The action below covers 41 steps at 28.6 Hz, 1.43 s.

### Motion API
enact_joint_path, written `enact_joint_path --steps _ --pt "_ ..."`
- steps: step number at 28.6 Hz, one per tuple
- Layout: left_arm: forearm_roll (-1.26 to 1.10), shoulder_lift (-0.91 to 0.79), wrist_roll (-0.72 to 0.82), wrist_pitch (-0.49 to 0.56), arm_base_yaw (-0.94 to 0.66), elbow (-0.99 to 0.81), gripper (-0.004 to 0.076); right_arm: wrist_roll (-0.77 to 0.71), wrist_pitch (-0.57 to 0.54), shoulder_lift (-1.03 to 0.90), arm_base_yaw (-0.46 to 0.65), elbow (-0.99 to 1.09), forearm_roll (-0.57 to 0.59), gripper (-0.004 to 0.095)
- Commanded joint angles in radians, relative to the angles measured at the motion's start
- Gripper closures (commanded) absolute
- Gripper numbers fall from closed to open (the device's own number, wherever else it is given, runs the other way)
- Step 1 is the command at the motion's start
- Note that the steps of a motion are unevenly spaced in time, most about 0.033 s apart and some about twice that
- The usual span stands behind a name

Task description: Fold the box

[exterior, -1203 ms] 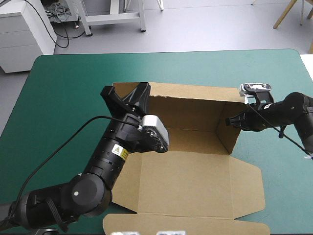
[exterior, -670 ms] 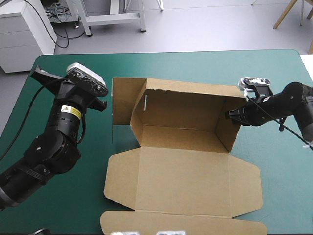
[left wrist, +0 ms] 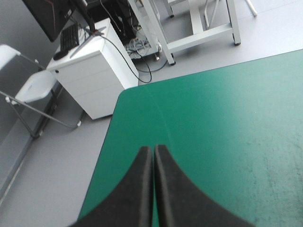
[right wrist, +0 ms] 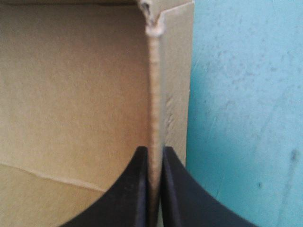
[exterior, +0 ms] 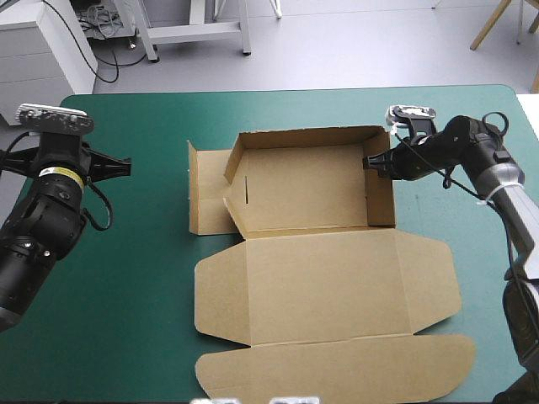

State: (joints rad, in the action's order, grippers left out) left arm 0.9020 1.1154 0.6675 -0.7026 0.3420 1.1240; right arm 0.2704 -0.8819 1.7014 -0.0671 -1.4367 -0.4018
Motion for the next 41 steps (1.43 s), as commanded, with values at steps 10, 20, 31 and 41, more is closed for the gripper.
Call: enact_joint_path --steps 10,20,31,41 --pt "-0.372 0.018 -0.101 0.092 -0.249 -0.016 0.0731 -0.019 0.133 0.009 -0.079 -0.055 0.051 0.0429" --pt "-0.472 0.07 -0.128 0.096 -0.266 -0.016 0.0731 -0.017 -0.087 0.008 -0.077 -0.345 0.208 0.0431" --pt "-0.502 0.07 -0.244 0.129 -0.266 -0.016 0.0731 -0.061 -0.27 0.027 -0.073 -0.448 0.269 0.046" --pt "-0.502 0.07 -0.303 0.091 -0.266 -0.016 0.0731 -0.07 -0.32 0.169 -0.073 -0.448 0.21 0.052"
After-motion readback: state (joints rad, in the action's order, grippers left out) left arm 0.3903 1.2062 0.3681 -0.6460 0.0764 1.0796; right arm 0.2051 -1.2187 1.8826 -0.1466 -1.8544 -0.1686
